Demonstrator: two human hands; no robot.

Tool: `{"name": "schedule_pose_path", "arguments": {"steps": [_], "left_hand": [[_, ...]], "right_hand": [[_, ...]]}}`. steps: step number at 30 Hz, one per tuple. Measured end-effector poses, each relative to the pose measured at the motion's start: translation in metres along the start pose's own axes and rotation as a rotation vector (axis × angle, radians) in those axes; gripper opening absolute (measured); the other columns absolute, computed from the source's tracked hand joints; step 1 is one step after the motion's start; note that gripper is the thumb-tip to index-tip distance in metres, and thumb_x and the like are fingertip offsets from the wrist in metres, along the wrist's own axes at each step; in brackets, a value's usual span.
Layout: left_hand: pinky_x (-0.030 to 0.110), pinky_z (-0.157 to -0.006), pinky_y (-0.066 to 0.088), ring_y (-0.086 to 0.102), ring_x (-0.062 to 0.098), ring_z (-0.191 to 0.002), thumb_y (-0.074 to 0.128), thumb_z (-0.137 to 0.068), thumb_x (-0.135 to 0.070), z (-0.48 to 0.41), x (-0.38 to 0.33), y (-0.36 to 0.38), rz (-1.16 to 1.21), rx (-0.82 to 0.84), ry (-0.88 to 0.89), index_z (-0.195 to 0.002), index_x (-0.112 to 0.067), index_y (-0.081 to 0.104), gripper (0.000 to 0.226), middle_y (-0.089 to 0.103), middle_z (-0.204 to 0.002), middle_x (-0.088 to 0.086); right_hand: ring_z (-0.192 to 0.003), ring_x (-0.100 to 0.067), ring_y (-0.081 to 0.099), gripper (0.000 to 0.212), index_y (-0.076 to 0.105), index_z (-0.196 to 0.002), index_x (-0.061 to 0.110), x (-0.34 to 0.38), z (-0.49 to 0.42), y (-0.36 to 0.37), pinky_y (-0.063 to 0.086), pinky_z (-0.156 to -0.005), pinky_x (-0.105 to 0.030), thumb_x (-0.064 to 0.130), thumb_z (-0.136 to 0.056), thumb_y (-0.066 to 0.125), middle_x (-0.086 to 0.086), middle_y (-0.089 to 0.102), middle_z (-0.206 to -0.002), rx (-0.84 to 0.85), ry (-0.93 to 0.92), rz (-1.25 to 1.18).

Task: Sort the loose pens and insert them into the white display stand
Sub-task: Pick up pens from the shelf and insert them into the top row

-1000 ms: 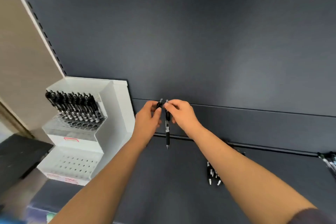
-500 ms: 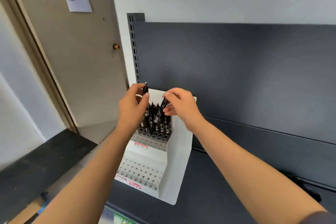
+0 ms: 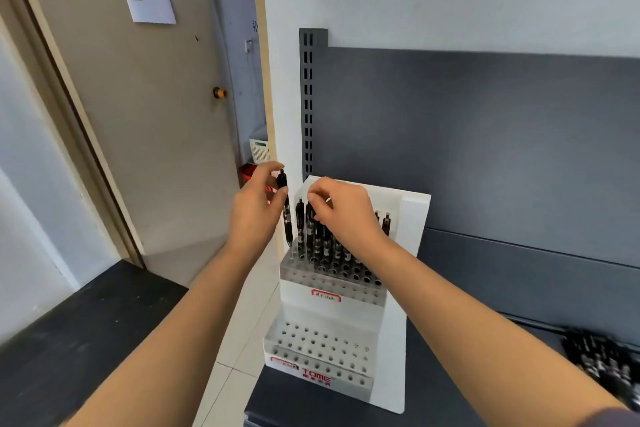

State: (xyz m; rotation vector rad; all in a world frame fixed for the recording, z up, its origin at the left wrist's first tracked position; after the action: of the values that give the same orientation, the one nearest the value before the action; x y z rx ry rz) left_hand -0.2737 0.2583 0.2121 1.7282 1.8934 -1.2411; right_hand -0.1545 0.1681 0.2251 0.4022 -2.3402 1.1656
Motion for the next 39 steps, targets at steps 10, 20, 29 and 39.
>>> {"name": "schedule_pose_path", "arguments": {"steps": [10, 20, 29, 39], "left_hand": [[0.023, -0.061, 0.042, 0.057, 0.001, -0.069, 0.061, -0.087, -0.015, -0.003, 0.019, 0.015, -0.006, 0.045, -0.021, -0.114, -0.025, 0.052, 0.031, 0.056, -0.083, -0.011], [0.026, -0.054, 0.036, 0.053, 0.013, -0.066, 0.058, -0.084, -0.017, 0.000, 0.027, 0.036, -0.276, 0.203, -0.016, -0.104, -0.022, 0.050, 0.022, 0.051, -0.071, -0.011], [0.028, -0.054, 0.031, 0.049, 0.019, -0.066, 0.052, -0.094, -0.024, -0.002, 0.029, 0.033, -0.287, 0.165, 0.039, -0.085, -0.011, 0.063, 0.019, 0.062, -0.075, 0.004], [0.027, -0.052, 0.031, 0.051, 0.017, -0.070, 0.047, -0.095, -0.032, 0.000, 0.019, 0.031, -0.335, 0.145, 0.031, -0.099, -0.020, 0.056, 0.015, 0.057, -0.076, -0.007]], "right_hand": [[-0.110, -0.023, 0.043, 0.024, 0.069, -0.099, 0.030, -0.013, -0.019, 0.023, 0.027, -0.085, -0.037, 0.046, -0.092, 0.053, 0.007, 0.056, -0.106, 0.100, 0.005, 0.556], [-0.112, -0.022, 0.042, 0.024, 0.068, -0.101, 0.029, -0.019, -0.020, 0.026, 0.028, -0.093, -0.039, 0.045, -0.092, 0.053, 0.005, 0.054, -0.110, 0.142, 0.012, 0.516], [-0.113, -0.022, 0.043, 0.017, 0.068, -0.098, 0.029, -0.018, -0.020, 0.025, 0.029, -0.091, -0.039, 0.038, -0.092, 0.055, 0.005, 0.055, -0.111, 0.157, 0.045, 0.483], [-0.118, -0.023, 0.041, 0.025, 0.062, -0.111, 0.031, -0.021, -0.018, 0.012, 0.028, -0.095, -0.041, 0.042, -0.089, 0.057, 0.005, 0.052, -0.120, 0.149, 0.063, 0.435]]}}
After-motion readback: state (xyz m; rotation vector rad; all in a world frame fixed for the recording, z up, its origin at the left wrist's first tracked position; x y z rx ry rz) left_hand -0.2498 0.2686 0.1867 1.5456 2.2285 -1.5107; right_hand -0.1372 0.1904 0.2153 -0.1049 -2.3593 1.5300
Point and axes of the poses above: each hand's wrist, its own z-axis away from the middle knuckle, its own y-axis out of the palm, x = y × z, the point moved 5 cm from there along -z, towards the middle knuckle
